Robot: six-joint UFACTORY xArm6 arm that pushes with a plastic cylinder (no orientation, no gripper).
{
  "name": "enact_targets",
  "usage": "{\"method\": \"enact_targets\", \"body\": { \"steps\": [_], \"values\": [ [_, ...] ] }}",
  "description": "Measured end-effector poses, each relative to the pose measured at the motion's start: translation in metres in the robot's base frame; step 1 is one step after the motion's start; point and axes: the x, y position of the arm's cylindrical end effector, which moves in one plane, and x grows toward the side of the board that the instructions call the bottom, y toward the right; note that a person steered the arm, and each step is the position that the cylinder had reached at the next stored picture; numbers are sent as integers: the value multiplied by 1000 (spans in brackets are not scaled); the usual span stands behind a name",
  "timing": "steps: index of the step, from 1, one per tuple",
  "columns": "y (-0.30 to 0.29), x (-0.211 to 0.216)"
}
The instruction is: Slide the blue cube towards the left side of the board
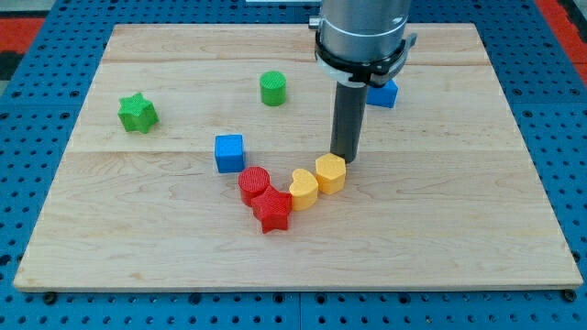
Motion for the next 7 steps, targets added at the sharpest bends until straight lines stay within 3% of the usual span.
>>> {"method": "enact_targets", "body": {
  "steps": [2, 4, 7],
  "values": [
    [-27, 37],
    [-7, 36],
    [-87, -5]
  ]
}}
